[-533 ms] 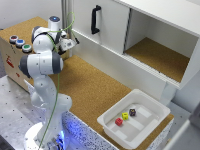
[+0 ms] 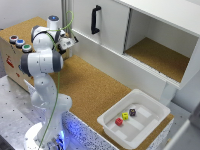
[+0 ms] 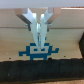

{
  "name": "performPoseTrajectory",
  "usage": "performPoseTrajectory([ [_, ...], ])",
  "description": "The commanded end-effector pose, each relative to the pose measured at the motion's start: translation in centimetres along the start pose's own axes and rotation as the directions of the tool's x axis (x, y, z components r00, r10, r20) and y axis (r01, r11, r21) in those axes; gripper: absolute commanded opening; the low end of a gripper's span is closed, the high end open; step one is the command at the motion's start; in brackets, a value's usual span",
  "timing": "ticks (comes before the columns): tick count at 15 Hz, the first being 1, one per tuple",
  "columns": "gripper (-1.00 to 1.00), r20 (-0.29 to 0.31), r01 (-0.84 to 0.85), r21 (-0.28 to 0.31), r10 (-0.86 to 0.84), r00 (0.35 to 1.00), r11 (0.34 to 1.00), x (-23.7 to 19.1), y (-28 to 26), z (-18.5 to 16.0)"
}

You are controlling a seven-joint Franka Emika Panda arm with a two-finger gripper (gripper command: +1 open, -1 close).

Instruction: Pull the drawer

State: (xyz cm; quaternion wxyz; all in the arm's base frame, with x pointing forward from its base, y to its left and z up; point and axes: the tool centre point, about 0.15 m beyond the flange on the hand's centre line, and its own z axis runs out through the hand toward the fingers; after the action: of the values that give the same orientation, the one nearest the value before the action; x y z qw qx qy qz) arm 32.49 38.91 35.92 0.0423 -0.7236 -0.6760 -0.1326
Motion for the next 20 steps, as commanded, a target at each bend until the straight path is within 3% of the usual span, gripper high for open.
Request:
performPoseTrajectory([
  [1,-1.0,0.093,0.008,-0.015,-0.007,0.996,1.0,0.0,0.3,2.7],
  [8,-1.0,0.15,0.001,-0.022,0.002,0.989,1.0,-3.3,1.1,3.6],
  [14,-1.0,0.2,-0.039,-0.029,0.044,0.979,0.999,-9.3,1.6,3.7],
  [20,-1.0,0.21,-0.068,-0.033,0.074,0.975,0.997,-13.8,2.3,2.9],
])
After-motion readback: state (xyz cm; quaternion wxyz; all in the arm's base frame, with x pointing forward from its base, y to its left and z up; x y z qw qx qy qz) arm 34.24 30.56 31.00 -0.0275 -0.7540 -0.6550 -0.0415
